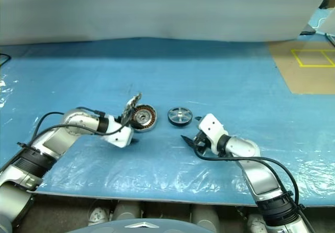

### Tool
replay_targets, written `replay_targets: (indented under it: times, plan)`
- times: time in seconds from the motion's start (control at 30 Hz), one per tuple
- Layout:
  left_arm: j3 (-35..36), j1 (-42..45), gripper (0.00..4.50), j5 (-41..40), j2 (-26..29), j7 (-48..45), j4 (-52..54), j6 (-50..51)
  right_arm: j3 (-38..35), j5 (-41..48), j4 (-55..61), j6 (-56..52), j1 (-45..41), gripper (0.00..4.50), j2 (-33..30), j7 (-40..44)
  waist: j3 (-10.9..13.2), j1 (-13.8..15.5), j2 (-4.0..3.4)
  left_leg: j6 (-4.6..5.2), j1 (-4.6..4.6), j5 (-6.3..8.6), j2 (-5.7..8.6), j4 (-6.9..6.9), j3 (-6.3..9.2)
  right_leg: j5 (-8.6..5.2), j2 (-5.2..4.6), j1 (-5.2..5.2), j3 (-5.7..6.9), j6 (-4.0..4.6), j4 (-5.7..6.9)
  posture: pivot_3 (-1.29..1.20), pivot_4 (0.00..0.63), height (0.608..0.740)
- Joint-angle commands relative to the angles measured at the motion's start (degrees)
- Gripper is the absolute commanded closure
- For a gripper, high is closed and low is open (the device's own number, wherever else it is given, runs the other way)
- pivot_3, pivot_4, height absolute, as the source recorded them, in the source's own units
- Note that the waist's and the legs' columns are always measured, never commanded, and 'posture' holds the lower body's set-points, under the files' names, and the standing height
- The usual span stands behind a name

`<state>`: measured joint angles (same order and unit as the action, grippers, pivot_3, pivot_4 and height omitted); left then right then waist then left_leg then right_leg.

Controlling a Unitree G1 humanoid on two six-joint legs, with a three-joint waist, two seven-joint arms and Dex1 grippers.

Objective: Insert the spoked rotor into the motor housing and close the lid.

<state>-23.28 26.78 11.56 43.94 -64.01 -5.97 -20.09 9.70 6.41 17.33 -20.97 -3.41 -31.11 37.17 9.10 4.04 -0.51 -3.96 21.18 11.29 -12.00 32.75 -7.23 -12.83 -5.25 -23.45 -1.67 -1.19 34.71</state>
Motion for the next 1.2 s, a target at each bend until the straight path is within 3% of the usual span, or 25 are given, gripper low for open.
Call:
replay_targets:
  times: [0.03, 0.2, 0.57, 0.7, 0.9, 1.2]
  plan:
    - [-0.4, -0.4, 1.93, -0.2, 0.9, -2.6, 0.3, 2.7, -1.1, 0.0, 2.2, 0.5, 0.2, 0.0, -0.5, 0.1, 0.0, -0.1, 0.0, 0.0, -0.01, 0.0, 0.0, 0.0, 0.0, 0.0, 0.0, 0.0, -0.01, 0.0, 0.0, 0.0, 0.15, 0.74]
    - [2.8, -1.1, 1.93, -10.0, 1.2, -7.6, 4.5, 3.7, -0.7, 0.0, 2.0, 0.6, 0.1, 0.0, -0.5, 0.3, 0.0, -0.1, 0.01, 0.0, 0.01, 0.0, 0.01, 0.02, -0.02, 0.0, -0.02, -0.06, -0.03, 0.01, 0.02, 0.0, 0.15, 0.74]
    - [5.6, 1.7, 1.93, -10.6, 3.7, -9.0, 4.3, 6.3, 0.0, -0.5, 0.5, 0.9, -0.5, 0.0, -0.6, 1.2, 0.0, -0.1, 0.03, -0.01, 0.44, -0.01, 0.01, 0.02, -0.04, 0.03, 0.02, -0.53, -0.02, -0.02, 0.07, 0.0, 0.15, 0.74]
    - [6.5, 4.4, 1.93, -9.5, 3.8, -7.7, 2.5, 9.6, -0.1, -0.5, 0.5, 1.0, -0.1, 0.0, -0.8, 1.6, 0.0, -0.1, 0.03, -0.01, 0.44, -0.01, 0.02, 0.08, -0.04, 0.02, 0.02, -0.53, -0.03, 0.0, 0.09, 0.0, 0.15, 0.74]
    - [5.2, 4.1, 1.93, -6.2, 4.0, -7.6, 8.8, 24.9, 0.1, -1.0, 0.1, 1.1, -0.2, 0.0, -0.5, 1.8, 0.0, -0.1, 0.04, -0.02, 0.44, -0.01, 0.01, 0.09, -0.04, 0.02, 0.02, -0.53, -0.03, 0.0, 0.1, 0.0, 0.15, 0.74]
    - [2.8, 4.0, 1.93, -1.6, 4.3, -7.7, 6.8, 25.8, 0.7, -1.9, -0.2, 1.2, 0.0, 0.0, -0.4, 1.7, 0.0, -0.1, 0.05, -0.01, 0.45, -0.02, 0.02, 0.11, -0.04, 0.02, 0.02, -0.52, -0.04, 0.0, 0.11, 0.0, 0.15, 0.74]
